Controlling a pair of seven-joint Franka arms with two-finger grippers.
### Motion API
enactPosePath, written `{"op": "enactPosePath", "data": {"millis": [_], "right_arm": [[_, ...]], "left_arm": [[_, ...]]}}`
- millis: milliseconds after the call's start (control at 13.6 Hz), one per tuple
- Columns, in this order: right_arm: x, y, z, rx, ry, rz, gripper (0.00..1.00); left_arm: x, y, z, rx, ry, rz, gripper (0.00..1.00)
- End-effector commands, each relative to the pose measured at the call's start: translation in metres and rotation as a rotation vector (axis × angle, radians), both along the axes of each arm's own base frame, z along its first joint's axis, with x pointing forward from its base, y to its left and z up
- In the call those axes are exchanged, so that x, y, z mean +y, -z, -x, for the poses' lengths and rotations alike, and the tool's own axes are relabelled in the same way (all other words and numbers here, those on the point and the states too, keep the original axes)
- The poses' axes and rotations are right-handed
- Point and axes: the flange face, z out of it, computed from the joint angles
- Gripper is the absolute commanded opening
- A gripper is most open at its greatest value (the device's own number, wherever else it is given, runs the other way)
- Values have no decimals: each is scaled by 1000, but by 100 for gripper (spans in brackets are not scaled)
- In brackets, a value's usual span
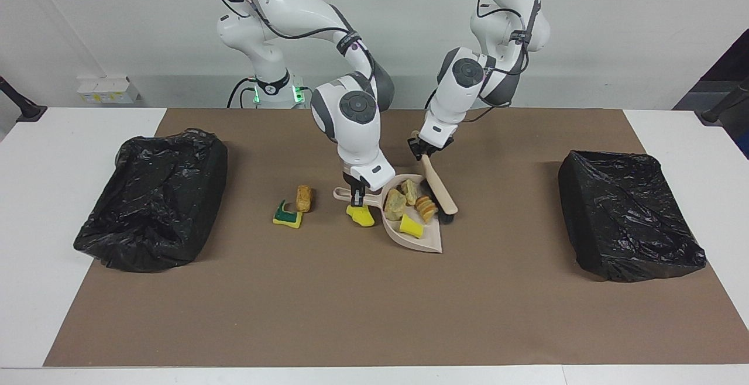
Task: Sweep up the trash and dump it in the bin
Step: 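Sweep the paper and sponge pieces into the dustpan with the left gripper, then carry the loaded dustpan toward the bin nearest the right gripper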
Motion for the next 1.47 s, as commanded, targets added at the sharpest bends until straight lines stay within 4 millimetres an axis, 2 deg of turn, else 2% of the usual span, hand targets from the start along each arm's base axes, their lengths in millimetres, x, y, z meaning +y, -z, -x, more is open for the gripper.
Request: {"op": "enactPosePath", "data": {"millis": [0, 74, 147, 294, 441, 735, 882, 1103, 1323, 1397], "right_arm": [[-15, 4, 1, 29, 10, -33, 0], [-20, 4, -2, 45, 24, -69, 0], [-29, 2, -6, 56, -22, -93, 0], [-59, -4, -19, 59, -45, -139, 0], [-59, -15, -21, 47, -43, -169, 0], [-75, -54, -19, 31, -70, -178, 0], [-100, -71, -22, 32, -85, -179, 0], [-161, -88, -39, 43, -72, -184, 0], [-215, -112, -51, 43, -30, -188, 0], [-236, -117, -54, 43, -20, -190, 0]], "left_arm": [[-20, -6, 5, -6, 63, 33, 0], [-25, -10, 5, -2, 64, 36, 0], [-22, -15, 6, 19, 72, 20, 0], [-12, -36, 7, 28, 74, 12, 0], [1, -50, 6, 7, 101, -35, 0], [12, -55, 10, 6, 112, -138, 0], [15, -56, 14, 5, 117, -147, 0], [15, -55, 18, 0, 121, -146, 0], [15, -51, 39, -1, 147, -151, 0], [8, -50, 55, -1, 170, -154, 0]]}}
